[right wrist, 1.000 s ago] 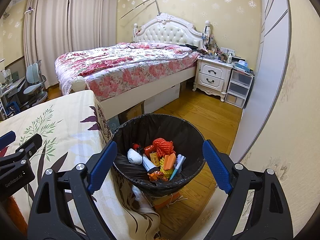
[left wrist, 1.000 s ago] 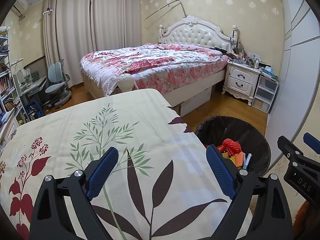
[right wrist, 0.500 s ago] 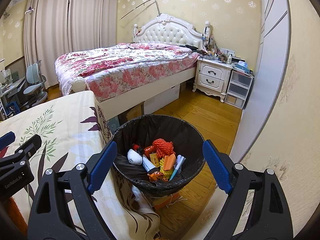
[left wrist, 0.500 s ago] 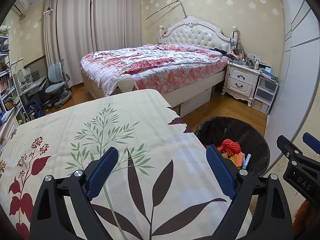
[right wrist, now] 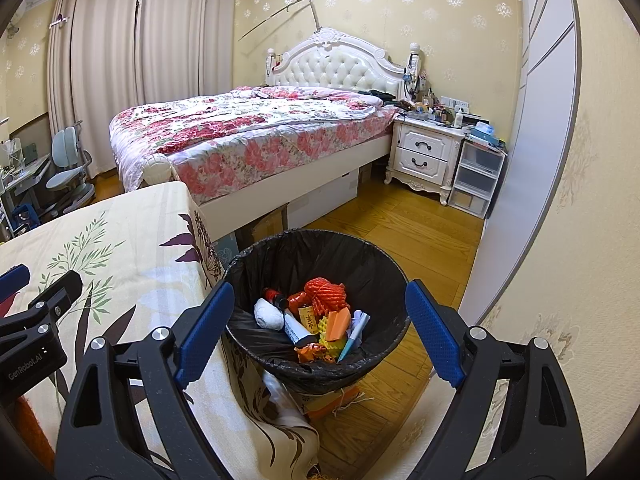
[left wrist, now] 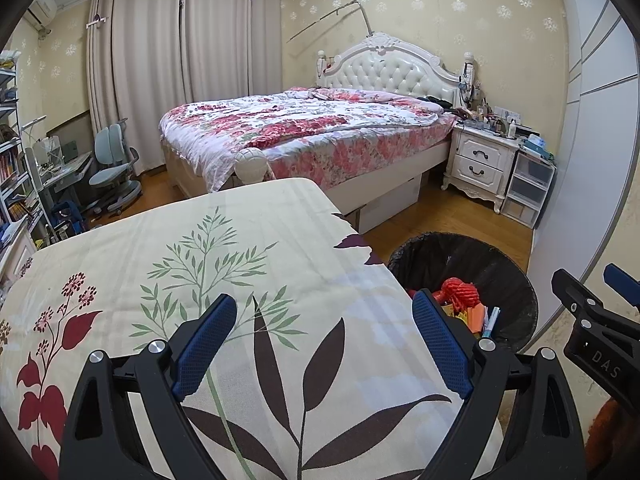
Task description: Collect trash
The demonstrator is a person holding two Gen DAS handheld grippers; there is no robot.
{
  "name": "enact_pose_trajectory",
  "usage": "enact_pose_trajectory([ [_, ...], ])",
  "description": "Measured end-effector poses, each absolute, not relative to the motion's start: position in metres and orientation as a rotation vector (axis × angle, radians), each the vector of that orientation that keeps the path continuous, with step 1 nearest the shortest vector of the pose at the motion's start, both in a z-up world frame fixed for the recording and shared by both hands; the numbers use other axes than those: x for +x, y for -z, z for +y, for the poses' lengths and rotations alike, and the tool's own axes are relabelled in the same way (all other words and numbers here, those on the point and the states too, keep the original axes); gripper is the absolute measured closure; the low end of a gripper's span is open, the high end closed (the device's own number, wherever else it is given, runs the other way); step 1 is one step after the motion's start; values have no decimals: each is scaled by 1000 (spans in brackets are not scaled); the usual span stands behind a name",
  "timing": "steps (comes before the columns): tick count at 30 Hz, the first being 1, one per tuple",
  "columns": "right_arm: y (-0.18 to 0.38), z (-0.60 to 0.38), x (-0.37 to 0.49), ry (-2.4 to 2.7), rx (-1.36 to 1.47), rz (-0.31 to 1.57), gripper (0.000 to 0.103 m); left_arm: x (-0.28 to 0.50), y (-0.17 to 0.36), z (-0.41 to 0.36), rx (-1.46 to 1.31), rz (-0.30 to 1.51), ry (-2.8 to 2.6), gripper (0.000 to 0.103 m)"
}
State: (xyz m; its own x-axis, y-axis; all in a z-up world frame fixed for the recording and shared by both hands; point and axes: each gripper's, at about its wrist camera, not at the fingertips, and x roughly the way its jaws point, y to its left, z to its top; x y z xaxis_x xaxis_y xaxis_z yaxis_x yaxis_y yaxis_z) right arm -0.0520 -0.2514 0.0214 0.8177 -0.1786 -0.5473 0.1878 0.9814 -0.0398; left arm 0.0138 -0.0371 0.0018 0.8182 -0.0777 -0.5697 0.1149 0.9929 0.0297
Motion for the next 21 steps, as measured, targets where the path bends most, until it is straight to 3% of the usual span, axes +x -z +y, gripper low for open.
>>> enact_pose_trajectory([
  [21,-21,-251,-52,195,16,580,18,11,-1,-43,63,599,111,14],
])
